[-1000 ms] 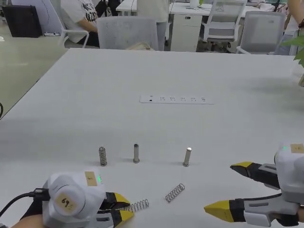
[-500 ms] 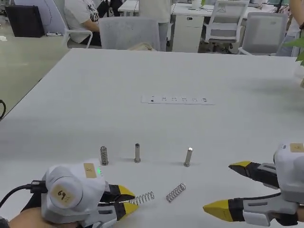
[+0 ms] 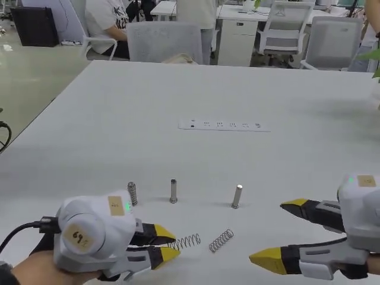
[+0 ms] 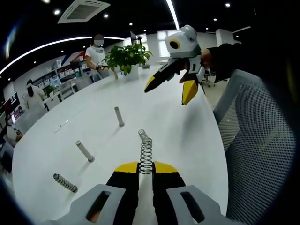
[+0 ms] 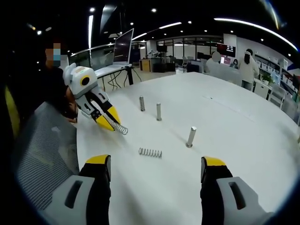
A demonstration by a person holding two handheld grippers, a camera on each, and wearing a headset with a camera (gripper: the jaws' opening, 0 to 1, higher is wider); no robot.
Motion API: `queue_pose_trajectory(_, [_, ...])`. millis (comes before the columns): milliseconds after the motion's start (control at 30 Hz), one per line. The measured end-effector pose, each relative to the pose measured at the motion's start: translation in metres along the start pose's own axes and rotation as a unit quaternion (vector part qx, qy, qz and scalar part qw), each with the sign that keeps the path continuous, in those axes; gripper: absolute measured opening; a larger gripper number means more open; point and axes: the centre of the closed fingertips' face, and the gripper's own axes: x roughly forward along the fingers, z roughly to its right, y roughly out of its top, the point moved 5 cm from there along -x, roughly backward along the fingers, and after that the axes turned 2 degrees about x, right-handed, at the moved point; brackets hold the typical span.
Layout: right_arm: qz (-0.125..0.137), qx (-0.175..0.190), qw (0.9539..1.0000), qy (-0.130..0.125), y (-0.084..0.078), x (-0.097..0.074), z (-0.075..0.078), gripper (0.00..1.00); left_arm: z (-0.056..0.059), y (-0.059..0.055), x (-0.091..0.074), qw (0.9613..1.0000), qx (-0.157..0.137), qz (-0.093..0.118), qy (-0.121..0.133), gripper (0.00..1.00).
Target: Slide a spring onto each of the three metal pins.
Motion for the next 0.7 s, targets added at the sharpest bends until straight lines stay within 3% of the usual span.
queue_pose_trajectory(700, [0.000,-0.035,0.9985,0.043,0.024,0.019,-0.017,0.68,0.000,0.013,-0.003,0.9999,0.010,0.010,0.001,0.02])
